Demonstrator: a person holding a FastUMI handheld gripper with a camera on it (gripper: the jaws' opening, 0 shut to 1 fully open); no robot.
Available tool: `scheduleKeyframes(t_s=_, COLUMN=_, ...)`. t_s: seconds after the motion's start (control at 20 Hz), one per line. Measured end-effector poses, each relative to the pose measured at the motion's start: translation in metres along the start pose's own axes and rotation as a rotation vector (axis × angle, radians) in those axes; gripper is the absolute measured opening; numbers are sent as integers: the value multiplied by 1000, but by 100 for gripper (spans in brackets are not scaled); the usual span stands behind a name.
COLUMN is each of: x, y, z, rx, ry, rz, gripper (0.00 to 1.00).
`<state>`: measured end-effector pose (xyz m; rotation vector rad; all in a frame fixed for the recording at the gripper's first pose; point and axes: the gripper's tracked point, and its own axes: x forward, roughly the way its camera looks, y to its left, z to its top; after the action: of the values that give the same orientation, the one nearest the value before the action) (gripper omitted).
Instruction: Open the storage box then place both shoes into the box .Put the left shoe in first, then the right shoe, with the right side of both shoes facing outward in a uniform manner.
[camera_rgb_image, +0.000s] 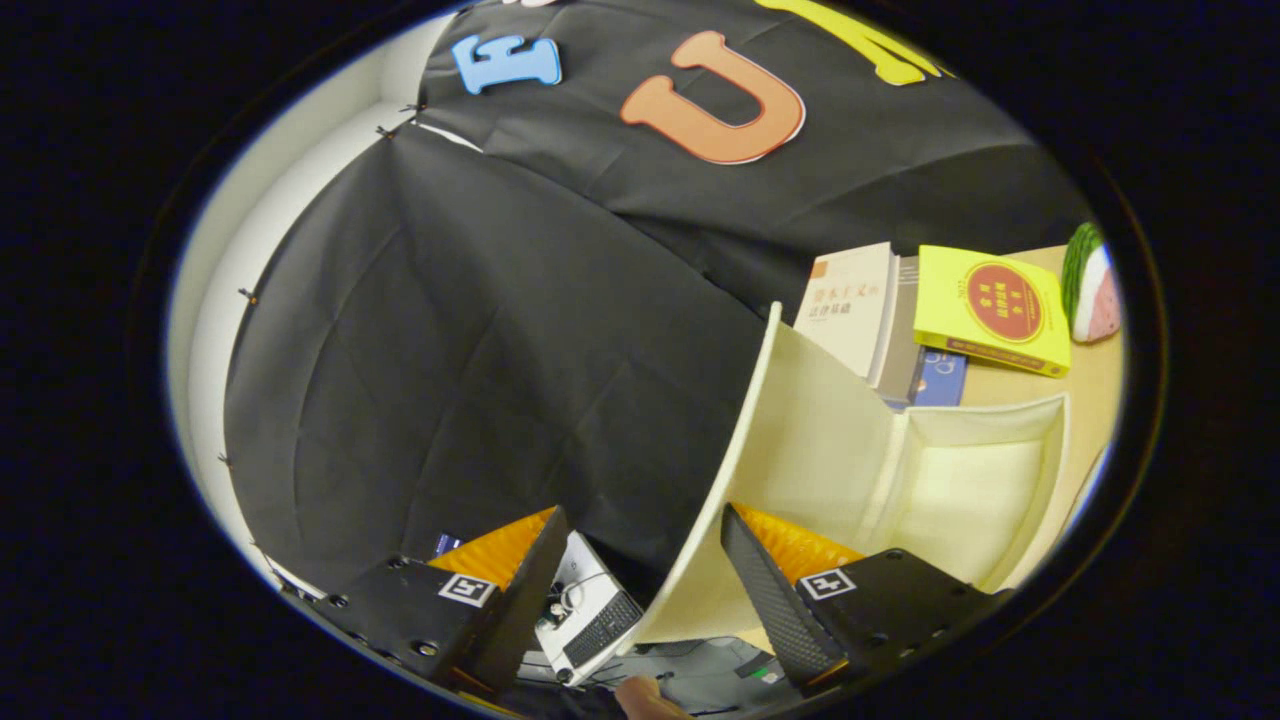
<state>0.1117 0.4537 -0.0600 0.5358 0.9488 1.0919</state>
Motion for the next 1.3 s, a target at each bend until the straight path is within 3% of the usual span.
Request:
scheduleKeyframes(t_s=0.3, x=-24, y=-26, z=2, rx=-29, ry=-32, rz=-66, gripper=94)
scheduleKeyframes(t_s=0.6, x=-99, y=-135, z=-15, rx=-20, ry=-43, rz=-293, gripper=94)
scheduleKeyframes(t_s=1.05, x=-211, y=-319, z=-84, rx=44, ry=86, rz=-630, gripper=94)
scheduleKeyframes(t_s=1.3, x=-240, y=-395, z=-121, rx=71, ry=188, rz=-778, gripper=94)
